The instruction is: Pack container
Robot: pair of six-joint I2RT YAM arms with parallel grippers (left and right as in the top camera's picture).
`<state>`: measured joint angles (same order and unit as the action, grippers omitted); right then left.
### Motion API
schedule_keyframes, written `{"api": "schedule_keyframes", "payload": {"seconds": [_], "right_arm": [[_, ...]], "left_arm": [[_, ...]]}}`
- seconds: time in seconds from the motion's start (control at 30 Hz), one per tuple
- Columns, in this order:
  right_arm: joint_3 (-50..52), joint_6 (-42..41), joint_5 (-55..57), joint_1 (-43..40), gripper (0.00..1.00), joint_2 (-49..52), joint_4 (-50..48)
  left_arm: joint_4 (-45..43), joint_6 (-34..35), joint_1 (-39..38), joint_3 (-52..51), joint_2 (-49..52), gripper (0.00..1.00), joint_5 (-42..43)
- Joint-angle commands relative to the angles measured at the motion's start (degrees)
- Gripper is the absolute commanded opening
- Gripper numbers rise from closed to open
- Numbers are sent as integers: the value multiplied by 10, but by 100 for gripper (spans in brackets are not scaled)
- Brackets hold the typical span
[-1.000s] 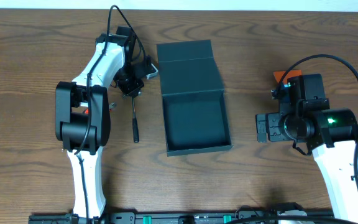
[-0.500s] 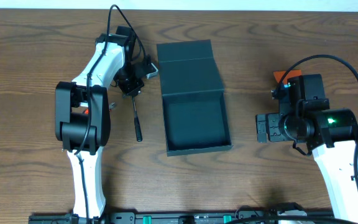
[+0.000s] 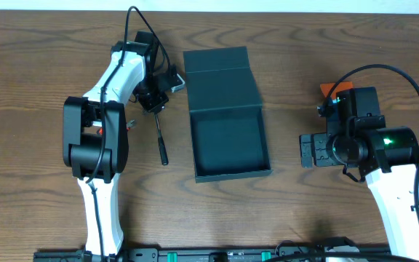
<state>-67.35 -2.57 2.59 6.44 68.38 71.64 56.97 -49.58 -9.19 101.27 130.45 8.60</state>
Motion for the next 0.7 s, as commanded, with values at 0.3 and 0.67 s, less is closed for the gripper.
{"api": "schedule_keyframes", "payload": {"seconds": [0.3,0.67], "right_arm": [[-10,-8,6,-5,99,2,1],[-10,-8,6,-5,99,2,1]], "left_arm": [[31,-3,2,-24,14,6,-18],[47,8,2,-24,-16,6,-17]]}}
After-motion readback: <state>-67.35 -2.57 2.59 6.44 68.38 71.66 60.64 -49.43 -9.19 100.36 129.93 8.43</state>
